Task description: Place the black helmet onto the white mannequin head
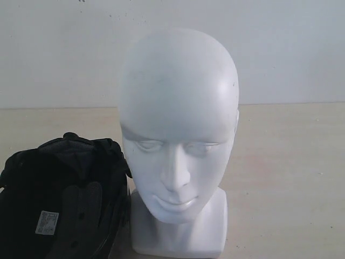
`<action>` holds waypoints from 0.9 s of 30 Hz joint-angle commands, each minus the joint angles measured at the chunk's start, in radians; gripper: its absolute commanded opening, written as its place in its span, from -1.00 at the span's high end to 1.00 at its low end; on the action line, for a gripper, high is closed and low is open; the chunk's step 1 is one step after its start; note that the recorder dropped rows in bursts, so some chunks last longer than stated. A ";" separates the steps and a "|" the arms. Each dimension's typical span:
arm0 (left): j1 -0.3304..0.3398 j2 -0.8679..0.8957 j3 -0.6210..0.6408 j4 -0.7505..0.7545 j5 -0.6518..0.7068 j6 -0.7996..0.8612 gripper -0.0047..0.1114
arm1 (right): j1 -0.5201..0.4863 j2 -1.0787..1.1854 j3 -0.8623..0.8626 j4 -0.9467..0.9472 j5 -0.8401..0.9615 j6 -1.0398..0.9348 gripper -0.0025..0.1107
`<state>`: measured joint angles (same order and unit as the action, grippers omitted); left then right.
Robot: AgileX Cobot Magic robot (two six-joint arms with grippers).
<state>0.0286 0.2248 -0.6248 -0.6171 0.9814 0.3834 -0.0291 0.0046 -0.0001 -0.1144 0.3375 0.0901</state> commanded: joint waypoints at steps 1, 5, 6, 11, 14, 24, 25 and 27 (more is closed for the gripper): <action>-0.002 -0.087 0.047 0.137 -0.103 -0.222 0.84 | 0.003 -0.005 0.000 -0.001 -0.003 0.001 0.96; -0.002 -0.129 0.070 0.298 -0.163 -0.484 0.84 | 0.003 -0.005 0.000 -0.001 -0.003 0.001 0.96; -0.002 -0.129 0.071 0.300 -0.161 -0.485 0.84 | 0.003 -0.005 0.000 -0.001 -0.003 0.001 0.96; -0.016 -0.101 0.071 0.284 -0.113 -0.529 0.84 | 0.003 -0.005 0.000 -0.001 -0.003 0.001 0.96; -0.045 -0.070 0.059 0.296 -0.114 -0.578 0.84 | 0.003 -0.005 0.000 -0.001 -0.003 0.001 0.96; -0.262 0.120 -0.004 0.418 -0.046 -0.546 0.84 | 0.003 -0.005 0.000 -0.001 -0.003 0.001 0.96; -0.287 0.141 -0.004 0.418 -0.029 -0.531 0.84 | 0.003 -0.005 0.000 -0.001 -0.003 0.001 0.96; -0.333 0.179 -0.004 0.411 -0.005 -0.505 0.84 | 0.003 -0.005 0.000 -0.001 -0.003 0.001 0.96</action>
<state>-0.2430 0.3559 -0.6217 -0.2052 0.9399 -0.1567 -0.0291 0.0046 -0.0001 -0.1144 0.3375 0.0901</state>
